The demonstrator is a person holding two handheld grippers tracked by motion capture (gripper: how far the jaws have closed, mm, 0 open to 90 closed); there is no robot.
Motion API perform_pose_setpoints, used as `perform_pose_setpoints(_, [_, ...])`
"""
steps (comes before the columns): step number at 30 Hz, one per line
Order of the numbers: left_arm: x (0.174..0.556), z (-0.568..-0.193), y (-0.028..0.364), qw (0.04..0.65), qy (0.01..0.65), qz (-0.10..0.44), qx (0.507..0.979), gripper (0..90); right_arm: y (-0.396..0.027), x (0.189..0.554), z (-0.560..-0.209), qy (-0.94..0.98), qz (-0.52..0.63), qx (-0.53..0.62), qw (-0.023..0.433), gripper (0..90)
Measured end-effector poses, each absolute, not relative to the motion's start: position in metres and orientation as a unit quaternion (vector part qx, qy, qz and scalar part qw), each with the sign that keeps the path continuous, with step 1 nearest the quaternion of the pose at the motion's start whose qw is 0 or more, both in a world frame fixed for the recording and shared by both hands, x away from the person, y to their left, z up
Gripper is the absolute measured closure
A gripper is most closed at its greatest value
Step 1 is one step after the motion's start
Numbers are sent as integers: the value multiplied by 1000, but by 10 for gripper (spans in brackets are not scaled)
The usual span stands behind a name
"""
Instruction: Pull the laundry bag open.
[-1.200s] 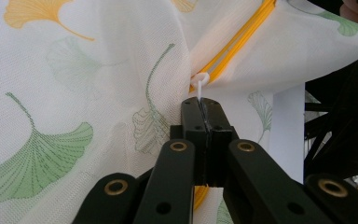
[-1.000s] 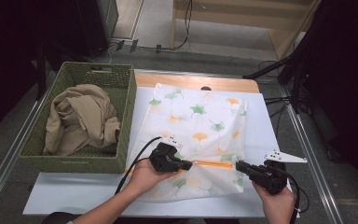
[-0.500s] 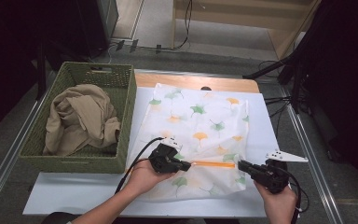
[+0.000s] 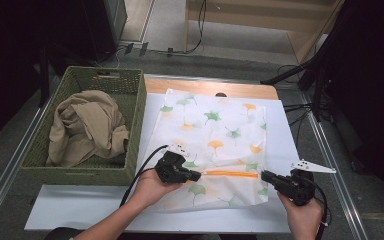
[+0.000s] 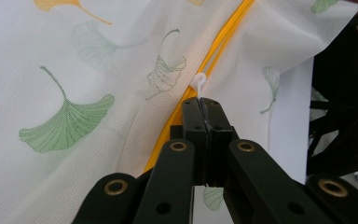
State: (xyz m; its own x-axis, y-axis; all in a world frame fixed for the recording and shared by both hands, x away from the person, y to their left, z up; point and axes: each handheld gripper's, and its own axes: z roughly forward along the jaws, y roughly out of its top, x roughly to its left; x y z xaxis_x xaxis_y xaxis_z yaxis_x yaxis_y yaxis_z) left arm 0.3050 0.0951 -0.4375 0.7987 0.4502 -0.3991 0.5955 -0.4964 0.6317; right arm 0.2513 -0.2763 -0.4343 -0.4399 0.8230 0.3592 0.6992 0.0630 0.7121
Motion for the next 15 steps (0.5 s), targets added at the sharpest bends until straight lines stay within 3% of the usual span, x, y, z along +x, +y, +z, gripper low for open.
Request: perform_pose_setpoints(15, [303, -438, 101, 400, 313, -96, 856, 900, -280, 255, -437, 726, 433, 529, 77, 856])
